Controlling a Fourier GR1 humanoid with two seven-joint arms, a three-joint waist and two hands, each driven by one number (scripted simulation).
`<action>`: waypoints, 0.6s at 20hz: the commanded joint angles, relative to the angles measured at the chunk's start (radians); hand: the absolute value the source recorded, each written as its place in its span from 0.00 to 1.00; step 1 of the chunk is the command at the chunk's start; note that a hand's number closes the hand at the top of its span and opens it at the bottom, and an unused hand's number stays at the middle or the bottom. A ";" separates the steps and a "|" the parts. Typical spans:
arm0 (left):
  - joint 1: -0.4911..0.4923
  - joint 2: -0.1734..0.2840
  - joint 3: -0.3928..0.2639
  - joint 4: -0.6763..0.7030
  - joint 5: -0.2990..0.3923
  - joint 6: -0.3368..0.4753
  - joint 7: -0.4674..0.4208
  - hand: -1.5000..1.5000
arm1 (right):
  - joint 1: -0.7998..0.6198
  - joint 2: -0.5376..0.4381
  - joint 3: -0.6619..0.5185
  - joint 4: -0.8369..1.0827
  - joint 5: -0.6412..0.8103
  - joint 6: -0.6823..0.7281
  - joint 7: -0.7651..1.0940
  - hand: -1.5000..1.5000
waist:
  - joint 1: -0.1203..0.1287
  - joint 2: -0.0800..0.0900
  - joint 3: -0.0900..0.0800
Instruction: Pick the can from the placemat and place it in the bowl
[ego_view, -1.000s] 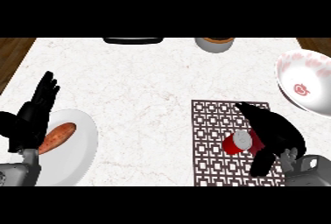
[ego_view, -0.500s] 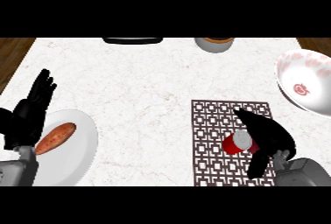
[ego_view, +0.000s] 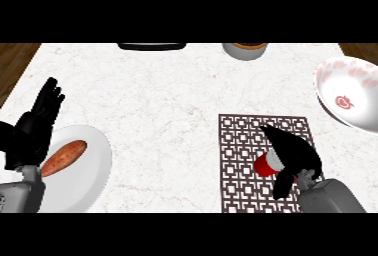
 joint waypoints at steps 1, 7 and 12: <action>-0.027 -0.009 0.005 -0.017 -0.014 -0.012 0.049 0.50 | -0.071 0.023 -0.076 0.092 -0.025 0.061 -0.040 1.00 | 0.001 0.000 0.000; -0.004 -0.047 0.018 0.000 -0.035 -0.011 0.013 0.50 | -0.068 0.069 -0.054 0.137 0.027 0.021 -0.148 1.00 | 0.000 0.000 0.000; -0.002 -0.017 0.037 -0.079 -0.026 -0.039 0.089 0.50 | -0.140 0.074 -0.092 0.270 0.062 -0.032 -0.236 1.00 | 0.005 0.000 0.000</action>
